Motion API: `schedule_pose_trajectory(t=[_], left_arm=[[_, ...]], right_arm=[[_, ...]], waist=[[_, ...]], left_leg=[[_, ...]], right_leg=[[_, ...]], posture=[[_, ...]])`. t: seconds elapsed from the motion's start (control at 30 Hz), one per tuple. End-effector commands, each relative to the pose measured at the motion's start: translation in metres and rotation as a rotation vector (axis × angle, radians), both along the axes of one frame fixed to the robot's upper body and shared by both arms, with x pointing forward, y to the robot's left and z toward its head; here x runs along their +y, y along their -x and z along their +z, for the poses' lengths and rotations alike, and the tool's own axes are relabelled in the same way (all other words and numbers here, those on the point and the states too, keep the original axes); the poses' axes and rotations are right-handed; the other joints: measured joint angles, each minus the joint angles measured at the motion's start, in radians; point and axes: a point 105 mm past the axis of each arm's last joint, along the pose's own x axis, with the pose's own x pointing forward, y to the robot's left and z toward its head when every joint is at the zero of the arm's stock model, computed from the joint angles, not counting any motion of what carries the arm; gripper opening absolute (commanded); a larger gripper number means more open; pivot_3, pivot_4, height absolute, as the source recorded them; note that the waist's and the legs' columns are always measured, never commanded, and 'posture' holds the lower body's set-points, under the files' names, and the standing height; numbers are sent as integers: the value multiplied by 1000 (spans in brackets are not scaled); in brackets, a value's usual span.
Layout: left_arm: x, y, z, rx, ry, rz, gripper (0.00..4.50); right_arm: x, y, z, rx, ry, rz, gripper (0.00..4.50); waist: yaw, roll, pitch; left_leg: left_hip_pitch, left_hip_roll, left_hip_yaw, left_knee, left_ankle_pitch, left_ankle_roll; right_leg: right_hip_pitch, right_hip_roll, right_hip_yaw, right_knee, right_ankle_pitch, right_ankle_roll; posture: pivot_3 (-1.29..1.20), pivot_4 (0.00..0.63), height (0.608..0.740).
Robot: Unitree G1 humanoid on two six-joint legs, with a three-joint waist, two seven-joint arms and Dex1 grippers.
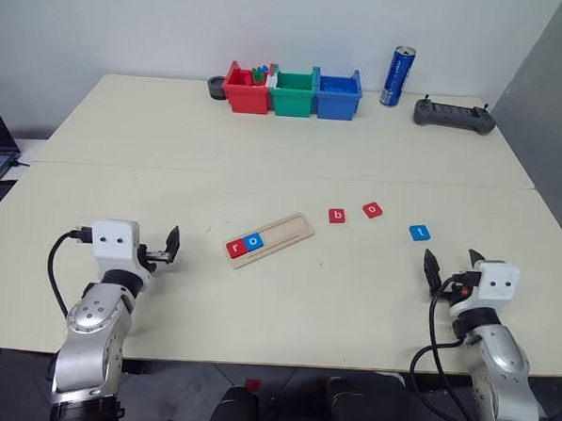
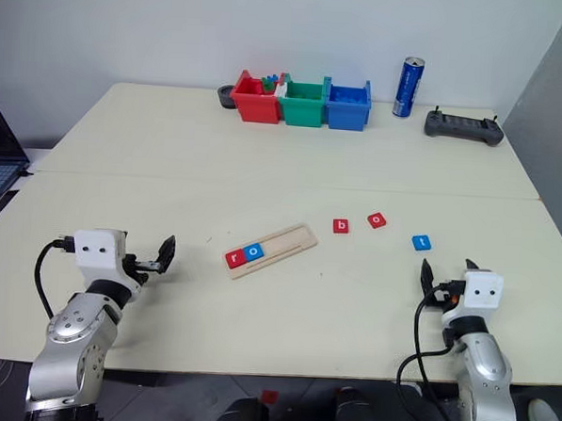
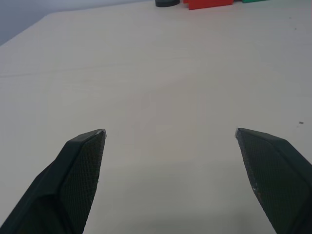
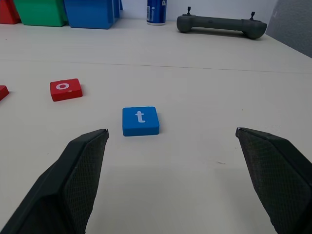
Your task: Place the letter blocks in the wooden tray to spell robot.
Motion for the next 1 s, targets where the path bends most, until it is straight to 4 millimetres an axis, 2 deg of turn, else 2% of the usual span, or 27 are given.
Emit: schedule_pose_trajectory(t=[0.03, 0.23, 0.53, 0.63, 0.9, 1.0], left_arm=[[-1, 3, 20, -84, -20, -7, 4500], [-4, -1, 18, -65, -21, -3, 4500], [-2, 0, 31, -149, 14, -30, 4500], [-7, 0, 30, -147, 63, -81, 4500], [-3, -4, 31, -153, 50, -64, 4500], [-8, -6, 30, -143, 62, -113, 4500]], right_arm=[[-3, -1, 14, -59, 11, -1, 4450], [-3, -1, 12, -55, 6, -7, 4450], [-3, 0, 13, -57, 0, -17, 4450], [-1, 0, 13, -58, -14, -15, 4450], [0, 3, 13, -62, -22, -17, 4450], [1, 4, 13, -61, -21, -9, 4450]], waist=[[0, 0, 0], [0, 0, 0], [0, 0, 0], [0, 0, 0], [0, 0, 0], [0, 0, 0]], left_leg=[[0, 0, 0, 0, 0, 0], [0, 0, 0, 0, 0, 0], [0, 0, 0, 0, 0, 0], [0, 0, 0, 0, 0, 0], [0, 0, 0, 0, 0, 0], [0, 0, 0, 0, 0, 0]], right_leg=[[0, 0, 0, 0, 0, 0], [0, 0, 0, 0, 0, 0], [0, 0, 0, 0, 0, 0], [0, 0, 0, 0, 0, 0], [0, 0, 0, 0, 0, 0], [0, 0, 0, 0, 0, 0]], posture=[[0, 150, 740], [0, 150, 740], [0, 150, 740], [0, 150, 740], [0, 150, 740], [0, 150, 740]])
